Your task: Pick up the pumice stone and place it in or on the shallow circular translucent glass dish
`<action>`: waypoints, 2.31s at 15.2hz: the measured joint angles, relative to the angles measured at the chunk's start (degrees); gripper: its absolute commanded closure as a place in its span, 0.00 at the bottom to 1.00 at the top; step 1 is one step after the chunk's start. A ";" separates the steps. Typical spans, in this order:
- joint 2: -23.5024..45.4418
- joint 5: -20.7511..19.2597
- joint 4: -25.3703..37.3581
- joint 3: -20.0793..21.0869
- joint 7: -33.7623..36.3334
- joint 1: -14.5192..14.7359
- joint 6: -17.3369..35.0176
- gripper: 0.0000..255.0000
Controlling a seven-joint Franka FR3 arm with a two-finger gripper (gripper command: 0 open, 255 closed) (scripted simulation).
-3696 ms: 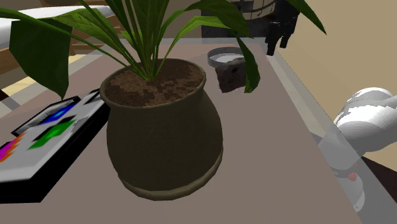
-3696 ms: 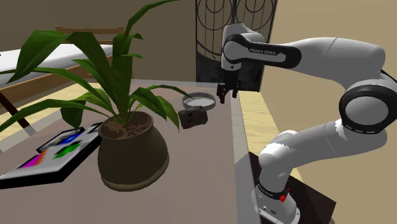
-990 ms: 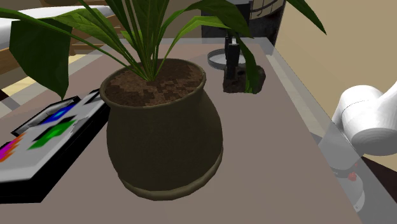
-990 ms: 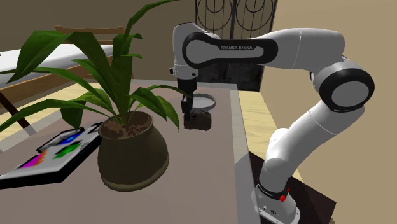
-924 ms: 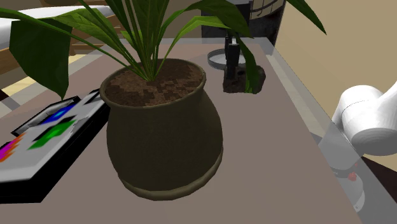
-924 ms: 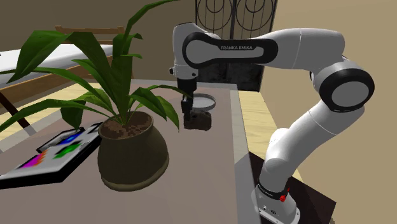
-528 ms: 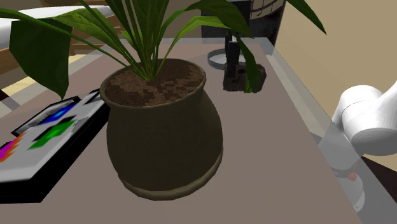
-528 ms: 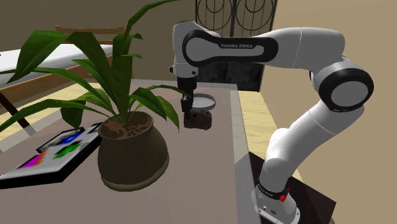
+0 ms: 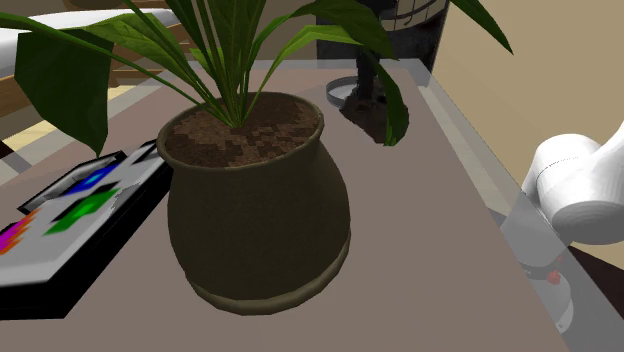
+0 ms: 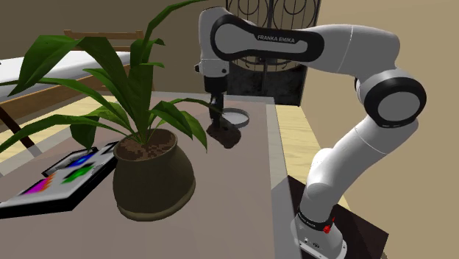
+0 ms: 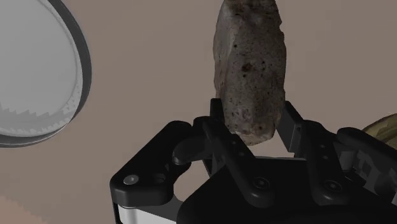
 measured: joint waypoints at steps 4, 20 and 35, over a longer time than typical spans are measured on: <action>1.19 -0.21 4.35 0.03 0.51 -0.07 -3.21 1.00; 12.23 -4.51 21.09 -8.68 -12.07 -4.63 -10.00 1.00; 21.07 -5.85 27.37 -14.66 -22.68 -8.85 -7.94 1.00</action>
